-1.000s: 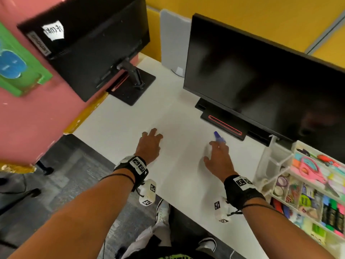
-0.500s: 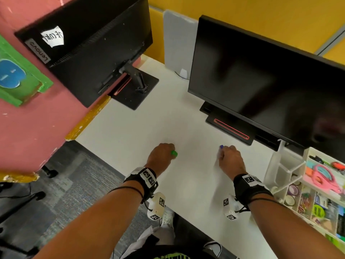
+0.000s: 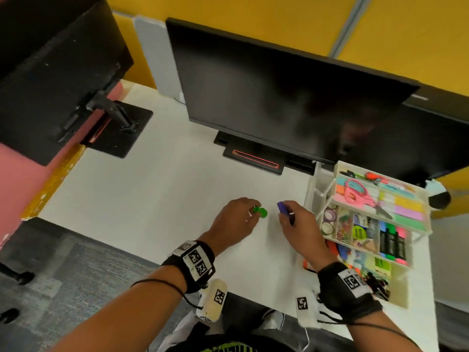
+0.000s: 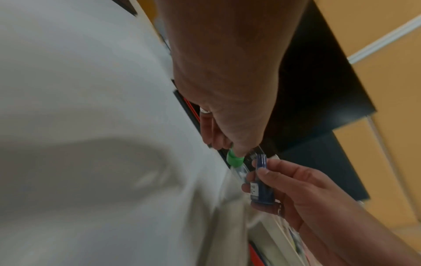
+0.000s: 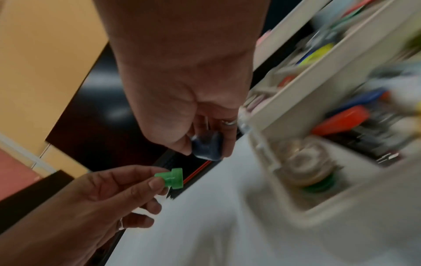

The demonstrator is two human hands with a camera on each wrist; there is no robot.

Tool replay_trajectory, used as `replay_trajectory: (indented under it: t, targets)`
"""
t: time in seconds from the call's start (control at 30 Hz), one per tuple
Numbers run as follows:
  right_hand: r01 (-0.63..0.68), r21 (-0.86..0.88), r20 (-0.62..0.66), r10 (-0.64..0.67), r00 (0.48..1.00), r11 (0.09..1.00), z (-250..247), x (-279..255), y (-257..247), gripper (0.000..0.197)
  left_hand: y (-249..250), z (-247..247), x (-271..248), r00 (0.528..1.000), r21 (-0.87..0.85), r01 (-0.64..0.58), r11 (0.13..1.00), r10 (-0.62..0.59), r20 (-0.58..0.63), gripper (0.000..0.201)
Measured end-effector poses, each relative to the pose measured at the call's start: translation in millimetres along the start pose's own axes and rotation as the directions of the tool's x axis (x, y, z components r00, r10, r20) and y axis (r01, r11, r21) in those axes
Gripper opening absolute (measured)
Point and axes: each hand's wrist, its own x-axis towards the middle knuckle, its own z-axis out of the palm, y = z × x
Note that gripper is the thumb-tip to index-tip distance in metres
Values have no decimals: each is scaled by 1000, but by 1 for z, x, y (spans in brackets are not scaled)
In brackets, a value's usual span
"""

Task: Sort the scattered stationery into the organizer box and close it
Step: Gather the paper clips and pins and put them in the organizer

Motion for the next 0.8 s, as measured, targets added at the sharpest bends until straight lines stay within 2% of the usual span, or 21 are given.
replay_trajectory:
  t: [0.13,0.27,0.43,0.53,0.63,0.8]
  targets:
    - [-42,112,-13,43,999,993,-62,-49,40,24,55,46,3,983,11,-118,993,116,142,25]
    - [-75,158,-26,80,996,985,-107,-95,82,25,101,94,3,939,97,-227,969,192,284,31]
    - [-157,234,-102,185,977,959,-130,-130,133,25,138,139,3,904,259,-318,912,209,374,29]
    - [-149,227,-126,181,975,962,-132,-143,151,23,150,160,4,889,364,-389,846,241,388,28]
    - [-155,222,-138,188,972,963,-130,-149,164,25,156,180,9,860,478,-452,754,224,459,20]
    - [-131,226,-161,170,972,965,-128,-152,174,22,154,205,21,827,632,-481,608,75,557,9]
